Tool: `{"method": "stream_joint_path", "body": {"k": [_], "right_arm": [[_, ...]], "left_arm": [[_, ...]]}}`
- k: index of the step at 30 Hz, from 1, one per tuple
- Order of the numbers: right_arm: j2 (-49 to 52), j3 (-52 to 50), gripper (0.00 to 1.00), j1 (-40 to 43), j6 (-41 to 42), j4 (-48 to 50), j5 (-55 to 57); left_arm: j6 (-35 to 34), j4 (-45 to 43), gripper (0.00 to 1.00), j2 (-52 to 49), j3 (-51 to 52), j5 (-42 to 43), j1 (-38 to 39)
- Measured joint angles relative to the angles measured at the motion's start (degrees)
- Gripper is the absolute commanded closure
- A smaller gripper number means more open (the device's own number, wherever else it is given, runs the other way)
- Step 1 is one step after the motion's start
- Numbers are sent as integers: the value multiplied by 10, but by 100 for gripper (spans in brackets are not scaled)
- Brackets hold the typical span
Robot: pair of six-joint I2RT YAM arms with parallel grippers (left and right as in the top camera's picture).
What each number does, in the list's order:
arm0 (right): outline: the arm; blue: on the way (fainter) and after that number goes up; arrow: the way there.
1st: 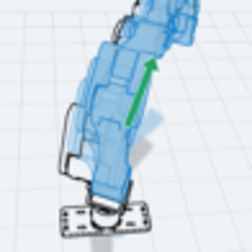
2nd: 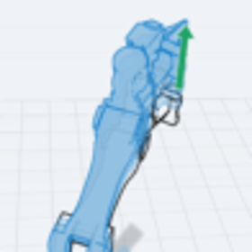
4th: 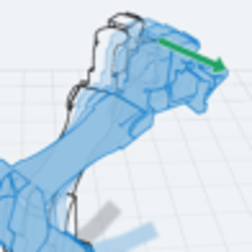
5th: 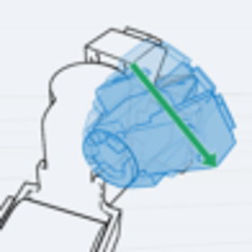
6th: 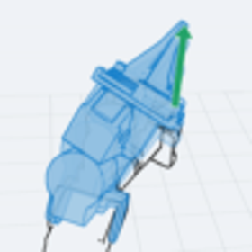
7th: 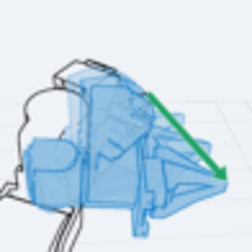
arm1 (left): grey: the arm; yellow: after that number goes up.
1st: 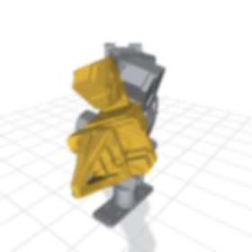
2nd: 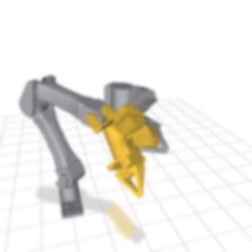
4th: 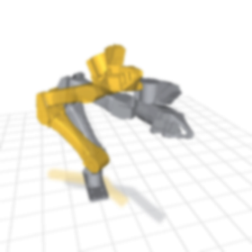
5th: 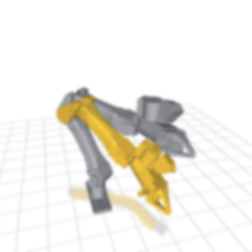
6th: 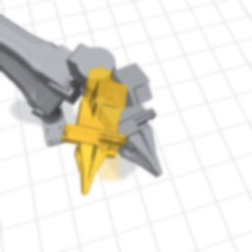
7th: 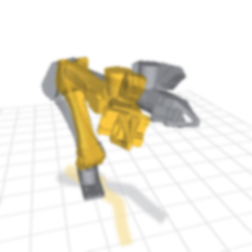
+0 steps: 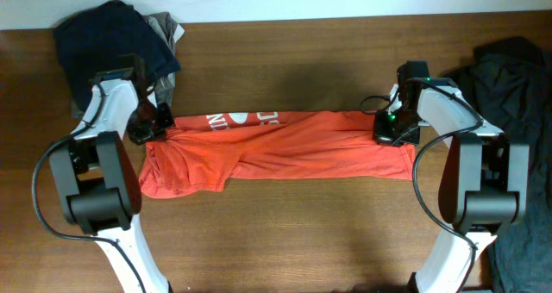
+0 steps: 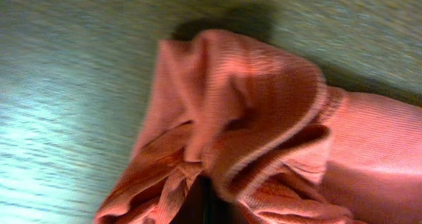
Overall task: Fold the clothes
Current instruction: 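Release the shirt and raise both grippers away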
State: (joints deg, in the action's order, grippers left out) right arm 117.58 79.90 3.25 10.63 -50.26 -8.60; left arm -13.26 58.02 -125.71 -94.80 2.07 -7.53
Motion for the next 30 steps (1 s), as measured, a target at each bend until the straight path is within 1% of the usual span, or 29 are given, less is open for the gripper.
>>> {"method": "stream_joint_path", "body": {"k": [7, 10, 14, 15, 16, 19, 20, 21, 22, 23, 24, 25, 27, 30], "right_arm": [[2, 3, 96, 1, 11, -3, 0], [11, 21, 96, 2, 12, -26, 0], [31, 61, 96, 8, 13, -84, 15], [33, 70, 96, 10, 12, -98, 20], [35, 84, 96, 13, 13, -118, 25], [35, 132, 96, 19, 14, -171, 35], [34, 151, 95, 21, 16, -188, 37], [31, 171, 84, 24, 19, -209, 39], [28, 187, 71, 26, 21, -225, 41], [22, 200, 50, 29, 24, -240, 42], [11, 221, 38, 35, 26, -264, 45], [0, 229, 29, 40, 27, -271, 46], [-24, 242, 23, 59, 13, -276, 47], [-42, 248, 21, 102, -16, -277, 46]], "left_arm": [[-14, 11, 99, 0, 0, -39, -29], [-16, 17, 99, 1, -5, -49, -35], [-19, 31, 91, 27, -16, -56, -34], [-20, 35, 88, 38, -21, -56, -34], [-20, 40, 81, 53, -27, -56, -34], [-26, 55, 57, 103, -49, -58, -34], [-30, 59, 45, 117, -54, -57, -34], [-29, 65, 27, 136, -57, -57, -34], [-34, 70, 18, 150, -59, -57, -34], [-33, 74, 1, 164, -61, -57, -34], [-37, 83, 1, 177, -63, -57, -34], [-37, 90, 1, 183, -63, -57, -34], [-38, 105, 1, 187, -63, -57, -34], [-38, 124, 1, 185, -63, -57, -34]]}}
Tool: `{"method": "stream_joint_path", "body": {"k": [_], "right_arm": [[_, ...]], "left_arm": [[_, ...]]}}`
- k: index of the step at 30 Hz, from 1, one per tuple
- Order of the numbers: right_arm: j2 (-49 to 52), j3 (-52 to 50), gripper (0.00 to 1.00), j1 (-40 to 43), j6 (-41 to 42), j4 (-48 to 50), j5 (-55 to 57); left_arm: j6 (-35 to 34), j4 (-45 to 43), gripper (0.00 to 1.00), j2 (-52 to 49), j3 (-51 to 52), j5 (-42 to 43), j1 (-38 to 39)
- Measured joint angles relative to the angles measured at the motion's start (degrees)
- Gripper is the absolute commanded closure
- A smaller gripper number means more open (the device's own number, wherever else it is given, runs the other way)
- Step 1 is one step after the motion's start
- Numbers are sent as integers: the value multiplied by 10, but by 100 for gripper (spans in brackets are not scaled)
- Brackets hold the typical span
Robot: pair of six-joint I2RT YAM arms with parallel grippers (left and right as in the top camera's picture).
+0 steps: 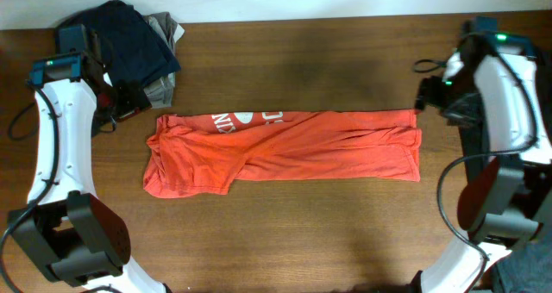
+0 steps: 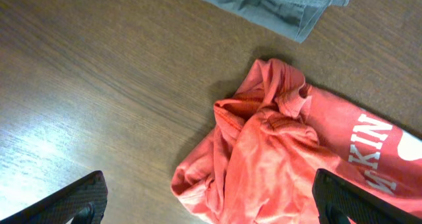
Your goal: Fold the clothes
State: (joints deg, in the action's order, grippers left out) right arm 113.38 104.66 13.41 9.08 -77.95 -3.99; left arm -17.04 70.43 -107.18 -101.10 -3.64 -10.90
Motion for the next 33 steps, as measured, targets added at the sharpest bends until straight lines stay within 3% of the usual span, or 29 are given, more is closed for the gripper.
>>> {"method": "stream_joint_path", "body": {"k": [7, 13, 17, 33], "right_arm": [[6, -86, 18, 97, -111, 113, -100], [14, -178, 5, 124, -181, 188, -189], [14, -225, 0, 130, -197, 232, -217], [31, -288, 1, 112, -230, 282, -312]], "left_arm": [[0, 23, 1, 0, 0, 5, 0], [0, 26, 1, 0, 0, 7, 0], [0, 31, 1, 0, 0, 7, 0], [0, 33, 1, 0, 0, 28, 0]]}}
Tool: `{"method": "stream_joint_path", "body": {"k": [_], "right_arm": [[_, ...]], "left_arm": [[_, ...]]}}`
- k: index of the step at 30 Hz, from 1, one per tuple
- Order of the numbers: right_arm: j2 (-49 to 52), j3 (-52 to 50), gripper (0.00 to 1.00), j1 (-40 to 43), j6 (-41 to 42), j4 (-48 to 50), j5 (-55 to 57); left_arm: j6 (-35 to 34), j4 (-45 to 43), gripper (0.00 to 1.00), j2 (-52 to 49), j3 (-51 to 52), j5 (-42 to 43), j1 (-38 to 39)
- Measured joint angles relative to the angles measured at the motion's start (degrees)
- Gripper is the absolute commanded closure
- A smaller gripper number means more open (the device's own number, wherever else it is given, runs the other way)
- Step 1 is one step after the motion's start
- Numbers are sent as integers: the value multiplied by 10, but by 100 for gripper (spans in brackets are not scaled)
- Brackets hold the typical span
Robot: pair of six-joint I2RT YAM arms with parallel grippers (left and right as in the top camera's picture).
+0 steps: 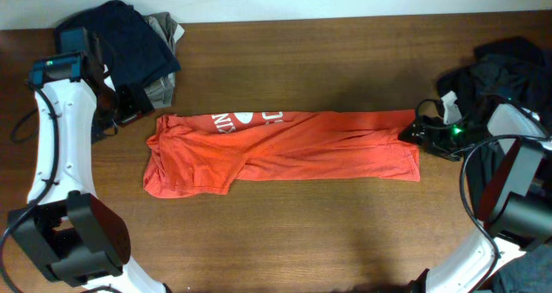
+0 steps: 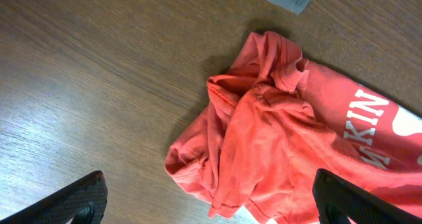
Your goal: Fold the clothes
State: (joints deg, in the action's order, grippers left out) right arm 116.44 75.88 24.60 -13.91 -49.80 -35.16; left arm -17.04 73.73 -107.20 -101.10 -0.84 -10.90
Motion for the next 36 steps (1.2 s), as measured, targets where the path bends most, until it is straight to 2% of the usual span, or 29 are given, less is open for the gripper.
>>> {"method": "stream_joint_path", "body": {"k": [4, 7, 11, 16, 19, 22, 30, 36], "right_arm": [[5, -2, 17, -28, 1, 8, -15], [14, -4, 44, -52, -2, 11, -25], [22, -10, 57, -69, 9, 12, -24], [25, -11, 84, -67, 33, 14, 2], [28, -9, 94, -61, 54, 7, 15], [30, 9, 96, -57, 73, -23, 43], [38, 120, 96, -57, 149, -133, 243], [34, 179, 96, -78, 181, -186, 318]], "left_arm": [[0, 0, 1, 0, 0, 0, 0], [0, 0, 1, 0, 0, 2, 0], [0, 0, 1, 0, 0, 2, 0], [0, 0, 1, 0, 0, 2, 0], [0, 0, 1, 0, 0, 2, 0], [0, 0, 1, 0, 0, 2, 0], [0, 0, 1, 0, 0, 2, 0], [0, 0, 1, 0, 0, 2, 0]]}}
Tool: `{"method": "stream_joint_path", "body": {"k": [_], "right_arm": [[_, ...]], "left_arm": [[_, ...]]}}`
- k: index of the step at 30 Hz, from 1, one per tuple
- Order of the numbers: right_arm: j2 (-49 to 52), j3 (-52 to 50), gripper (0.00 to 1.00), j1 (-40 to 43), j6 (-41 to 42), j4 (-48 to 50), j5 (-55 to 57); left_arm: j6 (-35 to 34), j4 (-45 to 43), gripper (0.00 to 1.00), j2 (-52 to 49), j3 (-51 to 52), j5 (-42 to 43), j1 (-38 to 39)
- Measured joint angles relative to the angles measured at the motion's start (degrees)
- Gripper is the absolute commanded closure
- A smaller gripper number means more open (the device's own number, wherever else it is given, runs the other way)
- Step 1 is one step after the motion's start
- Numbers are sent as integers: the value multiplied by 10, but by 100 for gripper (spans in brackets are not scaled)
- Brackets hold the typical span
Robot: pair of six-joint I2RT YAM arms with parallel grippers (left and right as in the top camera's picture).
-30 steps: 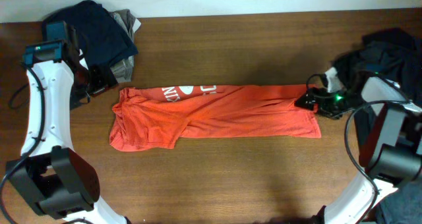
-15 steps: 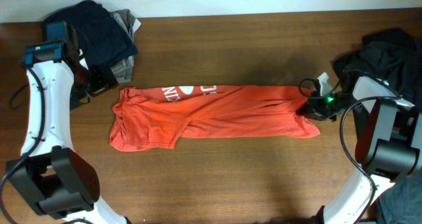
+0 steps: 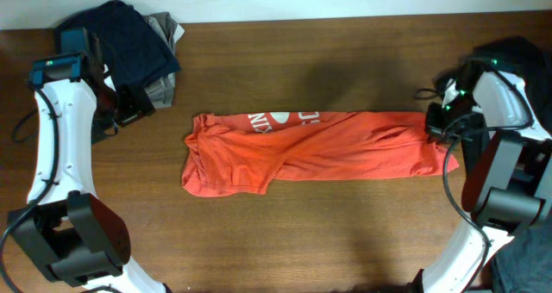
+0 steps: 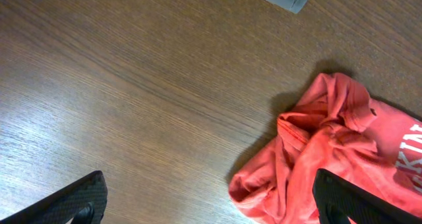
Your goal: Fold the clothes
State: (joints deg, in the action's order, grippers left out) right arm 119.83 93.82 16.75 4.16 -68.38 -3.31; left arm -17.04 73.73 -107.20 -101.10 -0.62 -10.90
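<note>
An orange shirt [image 3: 315,151] with white lettering lies stretched out as a long band across the table, its left end bunched up [image 4: 343,158]. My right gripper [image 3: 438,125] sits down on the shirt's right end and appears shut on the cloth there. Off to the left of the shirt, my left gripper [image 3: 119,112] hangs over bare wood. In its wrist view [image 4: 211,207] it is wide open, with its dark fingertips [image 4: 72,201] at the lower corners and nothing between them.
A pile of dark navy and grey clothes [image 3: 129,43] lies at the back left, a grey corner of it showing in the left wrist view. Another dark heap [image 3: 517,77] fills the right edge behind the right arm.
The whole shirt has shifted to the right across the table, and my right gripper at its right end has moved right with it. The left arm has not moved.
First both grippers were down on the shirt's two ends, the left one shut on bunched cloth. Then both were off it and apart, the left open. Then the right gripper was back at the right end, and now the shirt lies further right.
</note>
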Motion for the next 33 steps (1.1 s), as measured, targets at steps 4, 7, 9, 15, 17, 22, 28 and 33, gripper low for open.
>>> {"method": "stream_joint_path", "body": {"k": [4, 7, 9, 15, 17, 22, 28, 33], "right_arm": [[-5, 15, 96, -54, 29, -19, 61], [-5, 15, 96, -90, 46, -24, 93], [-5, 15, 96, -120, 59, -28, 114], [-5, 15, 76, -204, 97, -47, 141], [-5, 15, 69, -226, 108, -49, 143], [-5, 15, 47, -268, 119, -42, 133], [-5, 15, 47, -291, 121, -36, 118], [-5, 56, 47, -270, 122, -83, 114]], "left_arm": [[0, 0, 1, 0, 0, 0, 0], [0, 0, 1, 0, 0, 0, 0], [0, 0, 1, 0, 0, 0, 0], [0, 0, 1, 0, 0, 0, 0], [0, 0, 1, 0, 0, 0, 0], [0, 0, 1, 0, 0, 0, 0], [0, 2, 1, 0, 0, 0, 0], [0, 4, 1, 0, 0, 0, 0]]}}
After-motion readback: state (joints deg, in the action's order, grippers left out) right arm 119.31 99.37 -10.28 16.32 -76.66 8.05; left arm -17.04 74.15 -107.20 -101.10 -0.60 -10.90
